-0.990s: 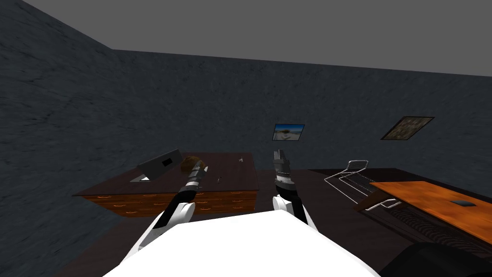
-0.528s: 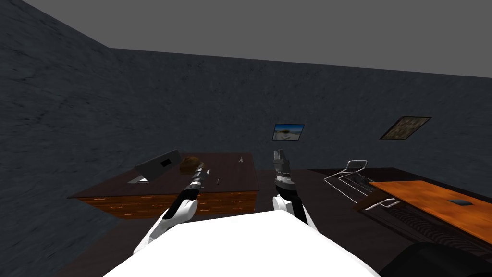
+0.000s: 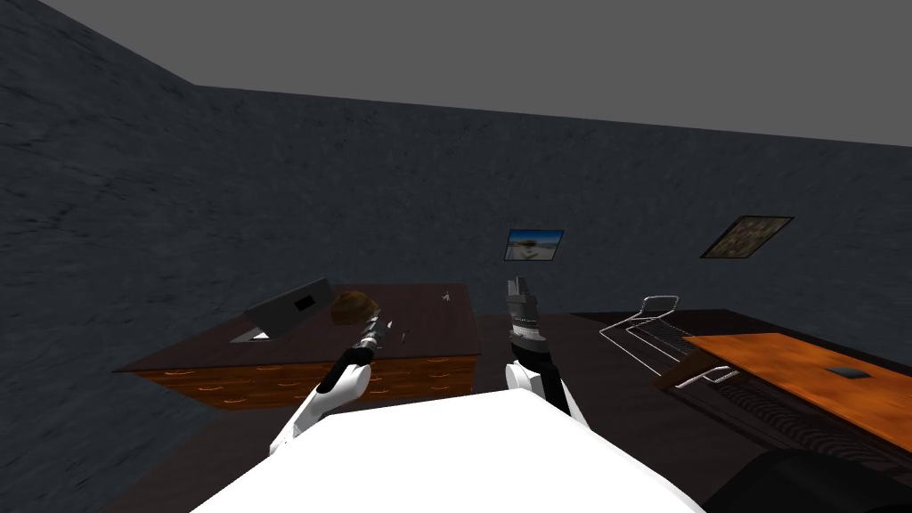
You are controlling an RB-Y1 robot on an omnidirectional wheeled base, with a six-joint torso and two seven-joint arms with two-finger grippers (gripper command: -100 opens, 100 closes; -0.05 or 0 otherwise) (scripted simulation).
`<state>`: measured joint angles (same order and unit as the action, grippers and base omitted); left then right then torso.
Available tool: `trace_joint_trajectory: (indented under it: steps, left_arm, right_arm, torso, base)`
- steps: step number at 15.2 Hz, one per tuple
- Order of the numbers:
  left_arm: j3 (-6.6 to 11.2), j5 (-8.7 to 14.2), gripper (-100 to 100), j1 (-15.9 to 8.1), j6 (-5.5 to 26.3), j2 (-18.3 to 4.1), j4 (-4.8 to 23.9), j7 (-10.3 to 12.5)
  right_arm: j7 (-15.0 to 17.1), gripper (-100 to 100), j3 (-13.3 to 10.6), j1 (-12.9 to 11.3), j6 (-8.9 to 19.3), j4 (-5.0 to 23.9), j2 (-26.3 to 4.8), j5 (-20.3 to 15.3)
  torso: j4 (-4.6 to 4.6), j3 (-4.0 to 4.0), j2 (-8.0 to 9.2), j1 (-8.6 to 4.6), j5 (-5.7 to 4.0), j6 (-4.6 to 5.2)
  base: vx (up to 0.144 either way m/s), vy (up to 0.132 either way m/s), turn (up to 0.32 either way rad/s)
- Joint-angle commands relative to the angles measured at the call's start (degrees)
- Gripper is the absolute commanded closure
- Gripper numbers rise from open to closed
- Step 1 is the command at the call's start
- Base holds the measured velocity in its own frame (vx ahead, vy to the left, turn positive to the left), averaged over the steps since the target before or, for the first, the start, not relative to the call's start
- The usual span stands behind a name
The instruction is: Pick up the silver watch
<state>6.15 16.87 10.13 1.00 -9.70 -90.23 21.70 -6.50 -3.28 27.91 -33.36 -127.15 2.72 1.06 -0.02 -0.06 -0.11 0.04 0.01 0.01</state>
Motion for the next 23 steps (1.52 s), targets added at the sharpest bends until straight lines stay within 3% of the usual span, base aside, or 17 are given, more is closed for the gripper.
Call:
trace_joint_trajectory:
  steps: [1,2,4,5,6,7,8,9,10,17,21,23]
  left_arm:
    - [0.29,0.74,-100,-1.27,1.64,0.01,2.74,1.51]
    - [0.56,1.59,-100,-2.56,3.35,0.2,4.19,3.05]
    - [0.56,1.59,-100,-2.56,3.35,0.2,5.27,3.05]
    - [0.82,2.42,-100,-3.84,5.05,0.41,7.3,4.57]
    - [0.82,2.42,-100,-3.84,5.05,0.41,7.78,4.57]
    - [1.08,3.25,-100,-5.11,6.72,0.64,9.54,6.08]
    - [1.08,3.25,-100,-5.11,6.72,0.64,10.26,6.08]
    - [1.34,4.06,-100,-6.36,8.36,0.87,11.84,7.56]
    - [1.34,4.06,-100,-6.36,8.36,0.87,12.7,7.56]
    - [2.34,7.09,-100,-11.06,14.51,1.87,21.54,13.11]
    - [2.81,8.43,-100,-13.16,17.24,2.34,25.3,15.58]
    - [2.81,8.43,-100,-13.16,17.24,2.34,25.92,15.58]
  right_arm:
    - [0.0,0,0.0,0.0,0.0,0.0,0.0,0.0]
    - [0.0,0,0.0,0.0,0.0,0.0,0.0,0.0]
    - [0.0,0,0.0,0.0,0.0,0.0,0.0,0.0]
    - [0.0,0,0.0,0.0,0.0,0.0,0.0,0.0]
    - [0.0,0,0.0,0.0,0.0,0.0,0.0,0.0]
    - [0.0,0,0.0,0.0,0.0,0.0,0.0,0.0]
    - [0.0,0,0.0,0.0,0.0,0.0,0.0,0.0]
    - [0.0,0,0.0,0.0,0.0,0.0,0.0,0.0]
    - [0.0,0,0.0,0.0,0.0,0.0,0.0,0.0]
    - [0.0,0,0.0,0.0,0.0,0.0,0.0,0.0]
    - [0.0,0,0.0,0.0,0.0,0.0,0.0,0.0]
    - [0.0,0,0.0,0.0,0.0,0.0,0.0,0.0]
  torso:
    - [0.0,0.0,0.0,0.0,0.0,0.0]
    - [-0.01,0.0,0.0,0.0,0.0,-0.01]
    - [0.0,0.0,0.01,-0.01,0.0,-0.01]
    - [0.0,0.01,0.03,-0.01,0.0,-0.01]
    - [0.0,0.01,0.02,-0.01,0.0,0.0]
    - [0.0,0.01,0.03,-0.02,0.0,-0.01]
    - [0.0,0.01,0.02,-0.02,0.0,0.0]
    - [0.0,0.01,0.01,-0.01,0.0,0.0]
    - [0.0,0.0,0.0,-0.01,0.0,0.0]
    - [-0.01,-0.01,-0.01,0.01,0.01,-0.01]
    - [0.0,0.0,0.0,0.01,0.0,-0.01]
    - [0.0,0.0,0.01,0.01,0.0,-0.01]
  base:
    - [0.021,0.006,-0.012]
    - [0.019,0.005,-0.013]
    - [0.014,0.004,-0.009]
    - [0.012,0.004,-0.006]
    - [0.014,0.004,-0.015]
    - [0.018,0.005,-0.014]
    - [0.019,0.006,-0.012]
    - [0.022,0.009,-0.014]
    - [0.022,0.008,-0.013]
    - [0.021,0.01,-0.011]
    - [0.022,0.011,-0.011]
    - [0.017,0.012,-0.004]
